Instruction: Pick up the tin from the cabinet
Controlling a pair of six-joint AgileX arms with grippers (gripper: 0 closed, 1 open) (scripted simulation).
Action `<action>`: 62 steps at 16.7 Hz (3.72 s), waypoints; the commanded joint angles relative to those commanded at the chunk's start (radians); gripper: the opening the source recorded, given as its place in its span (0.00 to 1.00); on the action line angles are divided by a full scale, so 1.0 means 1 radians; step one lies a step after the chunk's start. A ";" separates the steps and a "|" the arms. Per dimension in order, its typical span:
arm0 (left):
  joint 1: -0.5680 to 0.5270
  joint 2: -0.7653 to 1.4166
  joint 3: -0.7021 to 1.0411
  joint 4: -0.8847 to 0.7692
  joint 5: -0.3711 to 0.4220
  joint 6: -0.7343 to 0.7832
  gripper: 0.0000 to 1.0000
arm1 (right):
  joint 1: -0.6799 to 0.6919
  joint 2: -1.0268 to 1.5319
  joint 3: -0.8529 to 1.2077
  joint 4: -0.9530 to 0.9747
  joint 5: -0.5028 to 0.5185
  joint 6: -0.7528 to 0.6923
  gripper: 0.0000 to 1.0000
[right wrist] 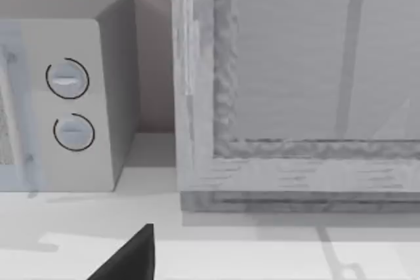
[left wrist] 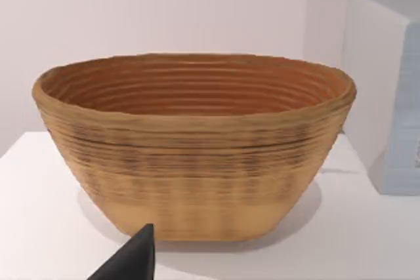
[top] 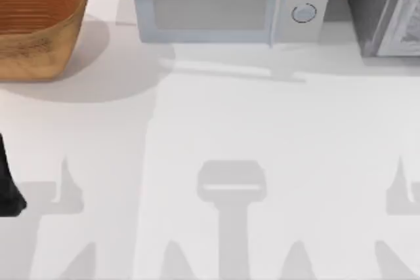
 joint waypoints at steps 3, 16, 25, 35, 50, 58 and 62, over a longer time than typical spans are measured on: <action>0.000 0.000 0.000 0.000 0.000 0.000 1.00 | 0.001 0.009 0.010 -0.002 0.002 0.000 1.00; 0.000 0.000 0.000 0.000 0.000 0.000 1.00 | 0.099 0.711 0.937 -0.224 0.106 0.009 1.00; 0.000 0.000 0.000 0.000 0.000 0.000 1.00 | 0.170 1.221 1.605 -0.384 0.181 0.014 1.00; 0.000 0.000 0.000 0.000 0.000 0.000 1.00 | 0.179 1.327 1.741 -0.413 0.195 0.016 1.00; 0.000 0.000 0.000 0.000 0.000 0.000 1.00 | 0.106 1.611 1.858 -0.243 0.127 0.013 1.00; 0.000 0.000 0.000 0.000 0.000 0.000 1.00 | 0.087 1.816 2.105 -0.281 0.113 0.013 1.00; 0.000 0.000 0.000 0.000 0.000 0.000 1.00 | 0.083 1.855 2.151 -0.289 0.109 0.012 1.00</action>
